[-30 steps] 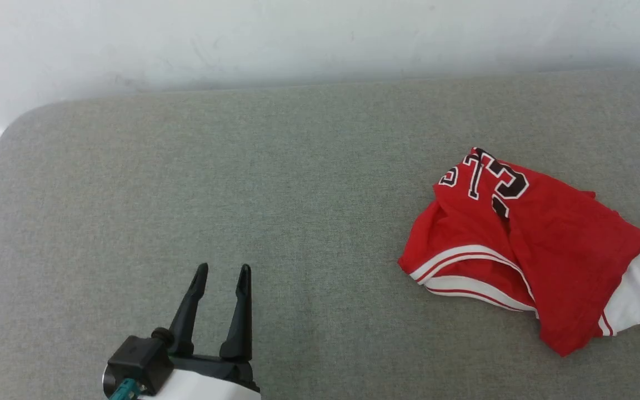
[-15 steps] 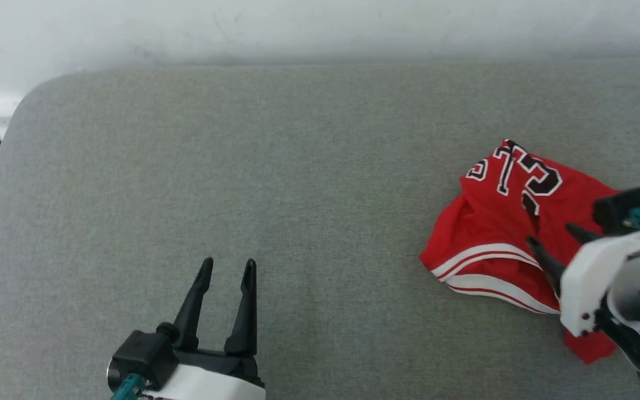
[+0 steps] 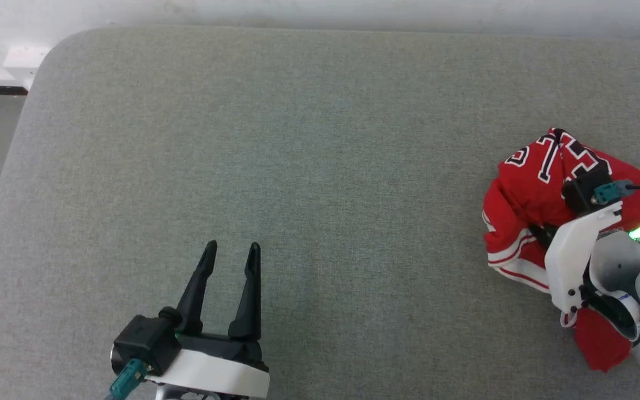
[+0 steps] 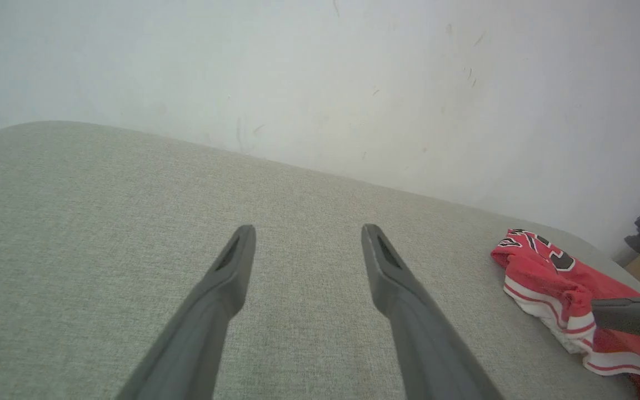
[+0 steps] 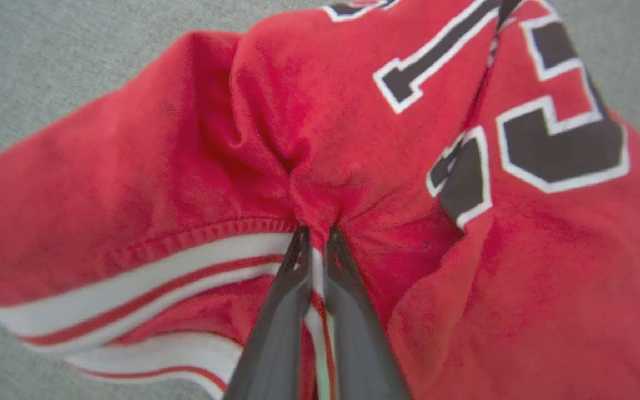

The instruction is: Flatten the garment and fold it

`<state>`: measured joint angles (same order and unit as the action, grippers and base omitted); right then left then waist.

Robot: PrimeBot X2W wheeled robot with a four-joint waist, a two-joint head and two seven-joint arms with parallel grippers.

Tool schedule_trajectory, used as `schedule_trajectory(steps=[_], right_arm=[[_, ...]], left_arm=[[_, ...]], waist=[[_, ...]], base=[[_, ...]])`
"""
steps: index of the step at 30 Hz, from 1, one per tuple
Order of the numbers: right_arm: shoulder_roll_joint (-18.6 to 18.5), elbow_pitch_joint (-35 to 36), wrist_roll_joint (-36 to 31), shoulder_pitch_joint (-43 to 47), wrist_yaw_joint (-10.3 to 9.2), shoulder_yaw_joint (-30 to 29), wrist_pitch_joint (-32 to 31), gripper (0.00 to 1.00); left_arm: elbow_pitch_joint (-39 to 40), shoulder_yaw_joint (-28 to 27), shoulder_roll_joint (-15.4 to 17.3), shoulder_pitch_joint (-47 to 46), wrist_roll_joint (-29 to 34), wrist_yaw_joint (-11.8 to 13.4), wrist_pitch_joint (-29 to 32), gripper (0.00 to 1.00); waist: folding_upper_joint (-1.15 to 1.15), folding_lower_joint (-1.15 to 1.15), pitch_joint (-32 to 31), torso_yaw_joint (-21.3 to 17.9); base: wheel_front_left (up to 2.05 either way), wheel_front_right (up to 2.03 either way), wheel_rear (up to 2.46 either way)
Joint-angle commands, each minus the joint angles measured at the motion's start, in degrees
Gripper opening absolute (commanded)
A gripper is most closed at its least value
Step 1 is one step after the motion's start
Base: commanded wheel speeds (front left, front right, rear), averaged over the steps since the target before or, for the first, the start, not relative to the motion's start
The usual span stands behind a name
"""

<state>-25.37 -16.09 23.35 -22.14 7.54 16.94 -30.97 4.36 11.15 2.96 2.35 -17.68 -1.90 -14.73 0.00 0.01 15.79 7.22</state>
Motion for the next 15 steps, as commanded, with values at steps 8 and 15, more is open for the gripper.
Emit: schedule_trajectory(steps=[8,15], right_arm=[[-1.59,2.94,1.88,-4.47,-0.05,0.09,2.62,0.0],[-0.55,10.9,2.82,-8.64,-0.05,5.69,1.06,0.0]], left_arm=[[-0.82,0.25,-0.08,0.21,-1.17,0.75,-0.27,1.0],[-1.2,0.43,-0.08,0.96,-1.34,0.8,-0.27,1.0]], waist=[[0.0,-0.01,-2.68,-0.29],[0.0,-0.01,-5.12,-0.25]], base=[[0.0,0.0,0.0],[0.0,0.0,0.0]])
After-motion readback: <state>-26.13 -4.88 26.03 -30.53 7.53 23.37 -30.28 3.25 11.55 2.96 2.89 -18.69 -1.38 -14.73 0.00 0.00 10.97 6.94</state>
